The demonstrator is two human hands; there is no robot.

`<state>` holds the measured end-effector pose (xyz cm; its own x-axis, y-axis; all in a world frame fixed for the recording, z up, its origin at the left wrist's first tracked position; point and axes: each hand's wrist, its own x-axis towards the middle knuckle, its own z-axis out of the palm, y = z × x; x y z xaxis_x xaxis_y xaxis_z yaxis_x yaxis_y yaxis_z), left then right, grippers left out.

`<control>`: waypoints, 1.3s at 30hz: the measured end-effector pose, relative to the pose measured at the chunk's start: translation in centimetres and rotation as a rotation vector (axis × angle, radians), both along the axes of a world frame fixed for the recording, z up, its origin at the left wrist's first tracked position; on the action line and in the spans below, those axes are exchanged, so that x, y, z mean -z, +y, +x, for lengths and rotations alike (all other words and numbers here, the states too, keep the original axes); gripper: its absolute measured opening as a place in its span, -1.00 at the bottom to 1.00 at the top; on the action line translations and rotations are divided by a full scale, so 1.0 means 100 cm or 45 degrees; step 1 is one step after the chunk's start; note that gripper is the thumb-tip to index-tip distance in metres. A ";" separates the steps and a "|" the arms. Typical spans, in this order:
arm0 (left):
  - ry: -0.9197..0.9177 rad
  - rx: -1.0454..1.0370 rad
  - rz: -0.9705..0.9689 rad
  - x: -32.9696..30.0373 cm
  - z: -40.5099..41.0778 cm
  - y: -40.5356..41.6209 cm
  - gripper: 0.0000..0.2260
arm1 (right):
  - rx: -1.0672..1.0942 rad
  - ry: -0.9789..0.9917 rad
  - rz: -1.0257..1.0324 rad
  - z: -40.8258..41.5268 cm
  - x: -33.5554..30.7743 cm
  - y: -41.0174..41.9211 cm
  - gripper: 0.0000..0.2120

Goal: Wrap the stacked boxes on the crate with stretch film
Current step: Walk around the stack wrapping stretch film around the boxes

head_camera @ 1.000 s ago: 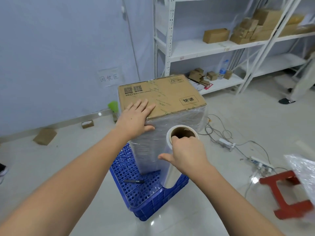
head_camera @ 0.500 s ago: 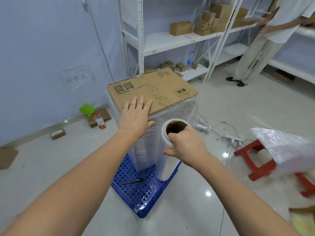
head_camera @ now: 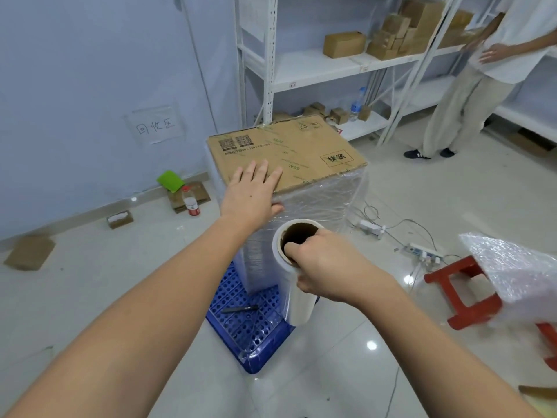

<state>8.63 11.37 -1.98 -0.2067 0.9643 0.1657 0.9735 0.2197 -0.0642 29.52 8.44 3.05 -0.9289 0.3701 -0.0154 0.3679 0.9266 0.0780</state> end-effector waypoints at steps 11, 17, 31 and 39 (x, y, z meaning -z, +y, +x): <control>-0.010 -0.022 -0.021 -0.001 0.001 -0.003 -0.19 | 0.243 0.322 0.232 -0.010 0.044 -0.017 -0.55; -0.014 -0.033 -0.048 -0.002 0.002 -0.003 -0.18 | 0.260 0.380 0.234 -0.002 0.046 -0.017 -0.55; -0.023 -0.031 0.009 0.001 -0.001 -0.003 -0.18 | 0.340 0.285 0.184 -0.015 0.038 -0.010 -0.50; -0.119 0.338 -0.116 -0.008 -0.032 -0.006 -0.15 | 0.755 0.048 0.058 -0.028 0.025 -0.035 -0.76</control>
